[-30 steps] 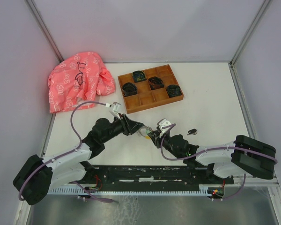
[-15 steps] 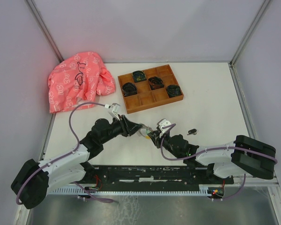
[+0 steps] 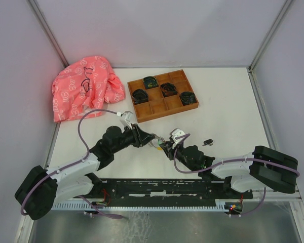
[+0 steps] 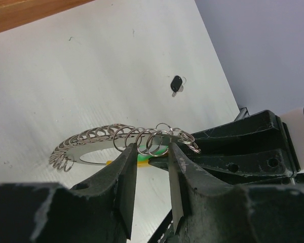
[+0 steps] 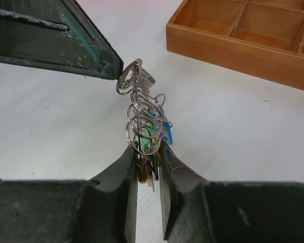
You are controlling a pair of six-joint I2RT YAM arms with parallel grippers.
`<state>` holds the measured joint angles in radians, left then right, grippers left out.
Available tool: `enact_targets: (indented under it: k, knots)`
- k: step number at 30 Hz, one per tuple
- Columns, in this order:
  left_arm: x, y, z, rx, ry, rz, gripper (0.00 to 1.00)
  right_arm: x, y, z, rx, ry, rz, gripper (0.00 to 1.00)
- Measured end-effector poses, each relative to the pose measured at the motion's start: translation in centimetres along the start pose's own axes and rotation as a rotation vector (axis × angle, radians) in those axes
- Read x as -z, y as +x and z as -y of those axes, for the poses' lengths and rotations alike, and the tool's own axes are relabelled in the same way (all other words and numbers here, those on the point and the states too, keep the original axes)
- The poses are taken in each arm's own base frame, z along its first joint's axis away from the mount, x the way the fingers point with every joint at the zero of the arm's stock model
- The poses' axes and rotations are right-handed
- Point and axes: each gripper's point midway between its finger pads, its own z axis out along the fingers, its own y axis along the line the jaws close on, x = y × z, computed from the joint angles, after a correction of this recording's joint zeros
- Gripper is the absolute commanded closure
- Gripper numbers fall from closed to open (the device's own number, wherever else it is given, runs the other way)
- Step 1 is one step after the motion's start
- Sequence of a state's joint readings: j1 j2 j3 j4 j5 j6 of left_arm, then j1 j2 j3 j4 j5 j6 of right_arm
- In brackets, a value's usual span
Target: Put the keys on the keyring
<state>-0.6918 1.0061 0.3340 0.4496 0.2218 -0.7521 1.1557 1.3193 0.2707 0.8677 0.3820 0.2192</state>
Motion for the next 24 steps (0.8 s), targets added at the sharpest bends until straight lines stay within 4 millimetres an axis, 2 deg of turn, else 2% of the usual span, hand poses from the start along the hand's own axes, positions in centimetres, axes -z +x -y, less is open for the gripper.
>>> enact_targets:
  k: [16,24]
  knots:
    - [-0.76,0.39,-0.22,0.002,0.01,-0.013,0.65,0.0,0.0,0.0,0.0,0.0,0.0,0.99]
    - [-1.0,0.16,-0.25,0.014,0.013,-0.003,0.75,-0.04,-0.13,0.05,-0.002,0.002,0.005,0.99]
